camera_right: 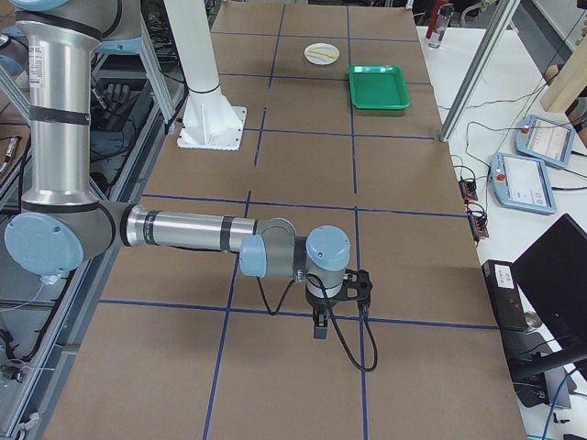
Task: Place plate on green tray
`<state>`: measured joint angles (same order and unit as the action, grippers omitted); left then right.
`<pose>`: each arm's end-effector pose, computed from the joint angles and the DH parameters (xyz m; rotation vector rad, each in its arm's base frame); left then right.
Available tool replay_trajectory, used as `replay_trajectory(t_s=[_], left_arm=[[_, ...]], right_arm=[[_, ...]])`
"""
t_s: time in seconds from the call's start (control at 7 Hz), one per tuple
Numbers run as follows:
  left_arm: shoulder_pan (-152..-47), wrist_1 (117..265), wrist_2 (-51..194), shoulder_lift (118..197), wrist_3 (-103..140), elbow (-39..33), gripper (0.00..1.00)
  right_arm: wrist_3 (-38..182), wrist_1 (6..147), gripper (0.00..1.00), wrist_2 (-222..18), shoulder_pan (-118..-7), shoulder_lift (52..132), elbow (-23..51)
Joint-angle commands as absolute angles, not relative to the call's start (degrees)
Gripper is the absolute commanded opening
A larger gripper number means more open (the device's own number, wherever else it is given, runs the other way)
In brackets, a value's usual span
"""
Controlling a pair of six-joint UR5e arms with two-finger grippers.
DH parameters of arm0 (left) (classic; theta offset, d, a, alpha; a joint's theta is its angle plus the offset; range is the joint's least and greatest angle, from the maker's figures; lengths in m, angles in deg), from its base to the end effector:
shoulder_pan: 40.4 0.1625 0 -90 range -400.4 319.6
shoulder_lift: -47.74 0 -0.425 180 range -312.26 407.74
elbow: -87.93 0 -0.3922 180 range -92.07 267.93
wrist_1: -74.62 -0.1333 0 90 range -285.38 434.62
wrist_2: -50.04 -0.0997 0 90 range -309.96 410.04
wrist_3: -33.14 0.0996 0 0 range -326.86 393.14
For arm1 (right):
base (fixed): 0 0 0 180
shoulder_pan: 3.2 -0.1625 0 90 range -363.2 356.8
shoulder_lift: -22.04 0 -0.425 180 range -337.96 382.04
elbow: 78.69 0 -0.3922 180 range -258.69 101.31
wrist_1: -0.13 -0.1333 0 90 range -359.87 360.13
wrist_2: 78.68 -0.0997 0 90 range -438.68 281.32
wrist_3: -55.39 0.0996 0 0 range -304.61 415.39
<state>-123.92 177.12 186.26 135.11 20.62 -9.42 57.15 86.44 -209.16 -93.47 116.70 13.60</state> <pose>-0.0060 -0.4908 0.5911 0.1479 0.8358 0.0222 0.0708 -0.4584 0.6758 0.0129 -0.7067 0.0258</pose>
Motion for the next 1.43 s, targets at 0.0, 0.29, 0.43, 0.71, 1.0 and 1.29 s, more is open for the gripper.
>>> replay_trajectory(t_s=[0.0, 0.29, 0.43, 0.71, 1.0, 1.29], left_arm=[[-116.71, 194.24, 184.87, 135.02, 11.64, -0.53, 1.0], [-111.18, 202.83, 182.58, 135.63, 4.52, 5.65, 1.0], [-109.85, 202.94, 182.58, 137.2, 4.23, 7.76, 1.0], [-108.09, 202.94, 182.58, 138.79, 4.23, 9.53, 1.0], [-106.23, 202.94, 182.58, 139.06, 4.23, 9.8, 1.0], [-105.44, 202.94, 182.58, 139.06, 4.23, 9.89, 0.99]], right_arm=[[57.15, 86.44, 1.0, -209.19, -93.47, 116.7, 13.6], [57.15, 86.44, 1.0, -209.19, -93.47, 116.7, 13.6], [57.15, 86.44, 1.0, -209.19, -93.47, 116.7, 13.6], [57.15, 86.44, 1.0, -209.19, -93.47, 116.7, 13.6], [57.15, 86.44, 1.0, -209.19, -93.47, 116.7, 13.6], [57.15, 86.44, 1.0, -209.19, -93.47, 116.7, 13.6]])
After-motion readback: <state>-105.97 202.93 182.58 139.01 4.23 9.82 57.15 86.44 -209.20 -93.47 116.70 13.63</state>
